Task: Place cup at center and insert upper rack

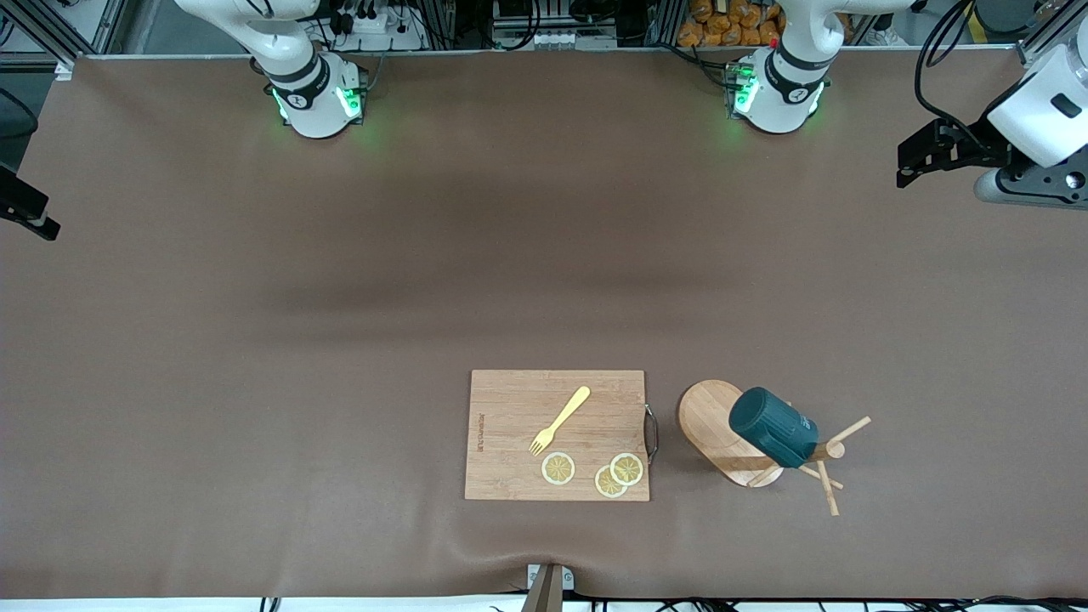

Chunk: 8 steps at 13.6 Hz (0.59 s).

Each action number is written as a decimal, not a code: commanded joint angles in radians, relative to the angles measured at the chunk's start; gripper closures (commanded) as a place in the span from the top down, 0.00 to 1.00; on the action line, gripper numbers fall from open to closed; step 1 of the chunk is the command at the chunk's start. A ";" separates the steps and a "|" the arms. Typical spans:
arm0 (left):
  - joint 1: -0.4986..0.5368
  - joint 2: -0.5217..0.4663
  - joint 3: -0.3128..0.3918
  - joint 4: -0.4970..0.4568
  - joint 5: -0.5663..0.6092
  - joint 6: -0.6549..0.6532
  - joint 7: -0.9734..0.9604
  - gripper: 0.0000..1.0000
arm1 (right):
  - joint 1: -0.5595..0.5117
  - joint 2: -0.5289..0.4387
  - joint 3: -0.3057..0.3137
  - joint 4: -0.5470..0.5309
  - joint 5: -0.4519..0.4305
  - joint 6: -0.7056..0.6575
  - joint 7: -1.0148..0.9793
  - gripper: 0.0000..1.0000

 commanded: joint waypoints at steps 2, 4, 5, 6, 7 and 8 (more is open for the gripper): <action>-0.002 -0.010 0.011 0.016 -0.018 -0.040 -0.036 1.00 | 0.005 0.005 -0.005 0.019 -0.011 -0.013 -0.006 1.00; -0.001 -0.010 0.006 0.016 -0.018 -0.040 -0.050 1.00 | 0.005 0.005 -0.005 0.019 -0.011 -0.013 -0.006 1.00; -0.001 -0.010 0.005 0.016 -0.019 -0.040 -0.051 1.00 | 0.005 0.005 -0.005 0.019 -0.011 -0.013 -0.006 1.00; -0.001 -0.011 0.006 0.017 -0.019 -0.040 -0.051 1.00 | 0.005 0.005 -0.005 0.019 -0.011 -0.013 -0.006 1.00; -0.002 -0.011 0.011 0.026 -0.019 -0.040 -0.051 1.00 | 0.005 0.005 -0.005 0.019 -0.011 -0.013 -0.006 1.00; -0.002 -0.011 0.012 0.028 -0.019 -0.040 -0.051 1.00 | 0.005 0.005 -0.005 0.019 -0.011 -0.013 -0.006 1.00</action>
